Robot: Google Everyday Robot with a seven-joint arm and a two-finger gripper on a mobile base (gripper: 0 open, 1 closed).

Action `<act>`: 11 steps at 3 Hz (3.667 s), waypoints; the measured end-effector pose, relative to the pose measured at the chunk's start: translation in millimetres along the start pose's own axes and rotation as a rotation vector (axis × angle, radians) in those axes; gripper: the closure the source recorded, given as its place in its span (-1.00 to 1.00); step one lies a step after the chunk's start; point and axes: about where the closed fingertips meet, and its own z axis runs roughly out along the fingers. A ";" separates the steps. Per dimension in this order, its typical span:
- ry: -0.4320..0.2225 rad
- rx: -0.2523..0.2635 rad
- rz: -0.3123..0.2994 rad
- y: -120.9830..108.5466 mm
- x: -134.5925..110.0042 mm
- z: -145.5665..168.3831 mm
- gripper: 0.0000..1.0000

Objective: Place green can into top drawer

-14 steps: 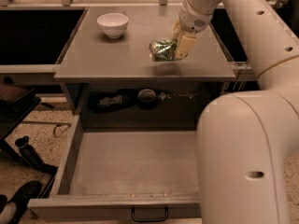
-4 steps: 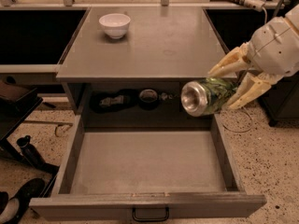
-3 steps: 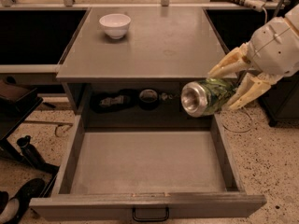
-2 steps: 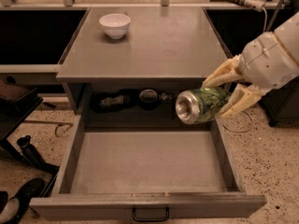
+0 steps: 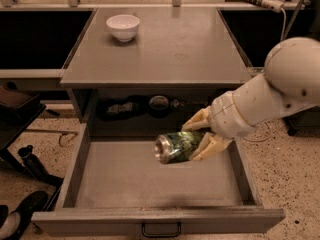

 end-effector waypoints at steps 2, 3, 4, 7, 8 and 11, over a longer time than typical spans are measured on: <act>-0.003 -0.027 0.040 -6.1 2.3 62.8 1.00; -0.017 0.043 0.115 -18.4 14.2 70.7 1.00; -0.035 0.155 0.246 -56.9 41.0 86.1 1.00; 0.212 0.137 0.337 -45.8 102.8 131.5 1.00; 0.260 0.106 0.354 -33.4 118.9 144.5 1.00; 0.274 0.058 0.351 -27.3 126.1 166.3 0.63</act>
Offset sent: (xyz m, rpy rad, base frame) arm 0.0114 0.0246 -0.0372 0.0000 0.0264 -0.0202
